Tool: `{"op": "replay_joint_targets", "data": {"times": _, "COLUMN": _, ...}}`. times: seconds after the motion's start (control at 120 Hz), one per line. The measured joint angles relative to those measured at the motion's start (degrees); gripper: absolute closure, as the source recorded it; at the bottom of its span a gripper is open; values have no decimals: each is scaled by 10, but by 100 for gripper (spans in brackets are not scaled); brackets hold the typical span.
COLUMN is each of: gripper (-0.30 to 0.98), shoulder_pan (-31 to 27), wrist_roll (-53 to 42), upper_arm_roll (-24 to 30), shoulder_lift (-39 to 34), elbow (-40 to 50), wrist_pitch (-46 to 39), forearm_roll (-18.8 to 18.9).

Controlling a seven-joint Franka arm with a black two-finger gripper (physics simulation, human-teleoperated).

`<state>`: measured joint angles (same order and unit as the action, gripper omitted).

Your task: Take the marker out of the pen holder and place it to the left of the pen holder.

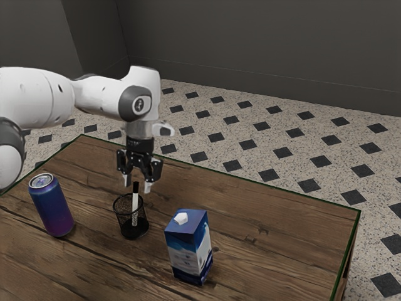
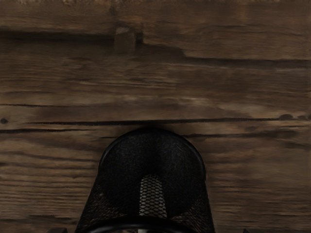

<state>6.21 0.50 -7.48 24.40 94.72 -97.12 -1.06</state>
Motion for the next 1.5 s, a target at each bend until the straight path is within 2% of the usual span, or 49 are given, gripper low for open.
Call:
{"op": "replay_joint_targets", "data": {"times": 0.283, "gripper": 33, "shoulder_pan": -10, "wrist_roll": -105, "upper_arm_roll": -5, "shoulder_lift": -9, "elbow": 33, "wrist_pitch": -40, "forearm_roll": -12}}
{"op": "replay_joint_targets", "data": {"times": 0.5, "gripper": 40, "shoulder_pan": 4, "wrist_roll": -157, "upper_arm_roll": -4, "shoulder_lift": -25, "elbow": 34, "wrist_pitch": -49, "forearm_roll": 6}}
{"op": "replay_joint_targets", "data": {"times": 1.067, "gripper": 40, "shoulder_pan": 1, "wrist_roll": -206, "upper_arm_roll": -6, "shoulder_lift": -45, "elbow": 53, "wrist_pitch": -52, "forearm_roll": 18}}
{"op": "replay_joint_targets", "data": {"times": 1.167, "gripper": 44, "shoulder_pan": 3, "wrist_roll": -207, "upper_arm_roll": -5, "shoulder_lift": -46, "elbow": 56, "wrist_pitch": -52, "forearm_roll": 16}}
{"op": "replay_joint_targets", "data": {"times": 1.5, "gripper": 68, "shoulder_pan": 4, "wrist_roll": -204, "upper_arm_roll": -4, "shoulder_lift": -49, "elbow": 61, "wrist_pitch": -53, "forearm_roll": 11}}
